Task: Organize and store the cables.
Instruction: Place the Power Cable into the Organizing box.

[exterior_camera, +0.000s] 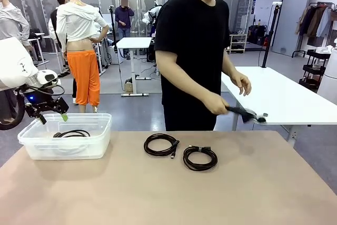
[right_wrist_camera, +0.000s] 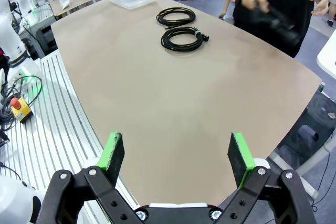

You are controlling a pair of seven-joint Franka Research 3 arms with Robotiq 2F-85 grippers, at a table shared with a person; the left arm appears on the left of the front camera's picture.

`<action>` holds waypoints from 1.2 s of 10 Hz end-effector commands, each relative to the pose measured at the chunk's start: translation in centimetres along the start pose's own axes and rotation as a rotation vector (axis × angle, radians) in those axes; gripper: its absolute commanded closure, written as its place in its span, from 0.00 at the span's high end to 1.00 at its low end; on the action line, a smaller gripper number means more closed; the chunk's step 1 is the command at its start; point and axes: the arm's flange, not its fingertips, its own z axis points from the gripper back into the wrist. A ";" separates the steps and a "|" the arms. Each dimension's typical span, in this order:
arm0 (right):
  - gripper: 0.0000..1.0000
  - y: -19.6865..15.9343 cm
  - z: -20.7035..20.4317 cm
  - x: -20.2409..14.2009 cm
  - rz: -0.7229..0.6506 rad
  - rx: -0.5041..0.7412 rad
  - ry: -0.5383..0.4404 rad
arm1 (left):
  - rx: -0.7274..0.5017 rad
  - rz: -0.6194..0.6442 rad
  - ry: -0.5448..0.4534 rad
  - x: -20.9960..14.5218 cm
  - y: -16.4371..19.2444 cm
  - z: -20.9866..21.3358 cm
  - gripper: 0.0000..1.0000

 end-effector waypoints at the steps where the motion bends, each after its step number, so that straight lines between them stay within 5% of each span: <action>1: 1.00 -0.1 0.2 0.0 0.018 -0.002 -0.013 | 0.000 0.000 0.000 0.0 0.0 0.0 1.00; 4: 1.00 -0.1 0.2 0.0 0.018 -0.002 -0.013 | -0.064 -0.168 -0.085 -3.9 0.5 5.0 1.00; 7: 1.00 -0.1 0.2 0.0 0.018 -0.002 -0.013 | -0.162 -0.390 -0.174 -13.6 2.3 11.2 1.00; 11: 1.00 -0.1 0.2 0.0 0.018 -0.002 -0.013 | -0.236 -0.586 -0.236 -22.5 10.0 14.3 1.00; 12: 1.00 -0.1 0.2 0.0 0.018 -0.002 -0.013 | -0.228 -0.654 -0.355 -24.2 11.4 14.4 1.00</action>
